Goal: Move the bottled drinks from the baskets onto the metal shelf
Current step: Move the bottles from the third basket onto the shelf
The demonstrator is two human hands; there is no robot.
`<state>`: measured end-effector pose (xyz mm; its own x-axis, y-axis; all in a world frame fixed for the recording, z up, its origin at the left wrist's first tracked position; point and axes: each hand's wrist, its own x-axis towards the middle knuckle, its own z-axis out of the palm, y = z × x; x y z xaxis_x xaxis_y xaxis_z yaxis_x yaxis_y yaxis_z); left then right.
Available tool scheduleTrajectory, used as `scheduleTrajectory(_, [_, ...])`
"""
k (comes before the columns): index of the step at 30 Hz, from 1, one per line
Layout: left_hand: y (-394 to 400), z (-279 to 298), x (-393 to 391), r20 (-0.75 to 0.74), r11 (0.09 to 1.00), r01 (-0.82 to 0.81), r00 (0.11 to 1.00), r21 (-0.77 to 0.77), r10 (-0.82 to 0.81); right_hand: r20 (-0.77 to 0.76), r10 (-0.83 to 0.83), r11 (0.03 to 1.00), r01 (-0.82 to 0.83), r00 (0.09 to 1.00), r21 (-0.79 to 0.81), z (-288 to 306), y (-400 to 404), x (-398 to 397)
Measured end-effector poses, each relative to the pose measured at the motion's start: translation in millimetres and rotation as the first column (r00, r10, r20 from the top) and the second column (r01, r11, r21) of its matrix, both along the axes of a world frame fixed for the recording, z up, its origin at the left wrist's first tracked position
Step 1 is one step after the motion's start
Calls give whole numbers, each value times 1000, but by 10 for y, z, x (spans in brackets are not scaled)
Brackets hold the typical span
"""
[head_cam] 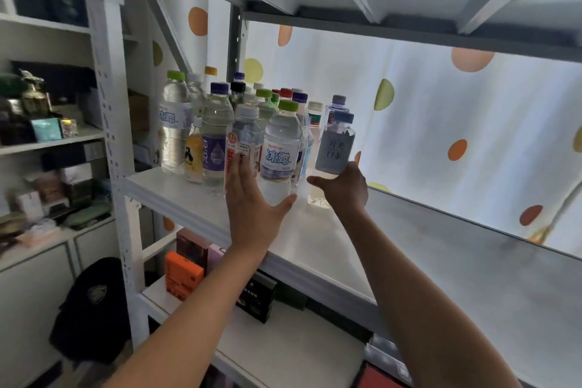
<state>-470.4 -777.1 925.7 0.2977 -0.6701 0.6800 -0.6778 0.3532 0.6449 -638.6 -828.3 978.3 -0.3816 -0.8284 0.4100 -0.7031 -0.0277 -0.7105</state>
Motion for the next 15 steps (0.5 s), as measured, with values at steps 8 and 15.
scheduleTrajectory(8, [-23, 11, 10, -41, 999, 30, 999, -27, -31, -31, -21, 998, 23, 999, 55, -100, -438, 26])
scheduleTrajectory(15, [-79, -28, 17, -57, 999, 6, 998, -39, -8, -31, -17, 992, 21, 999, 123, -93, -696, 117])
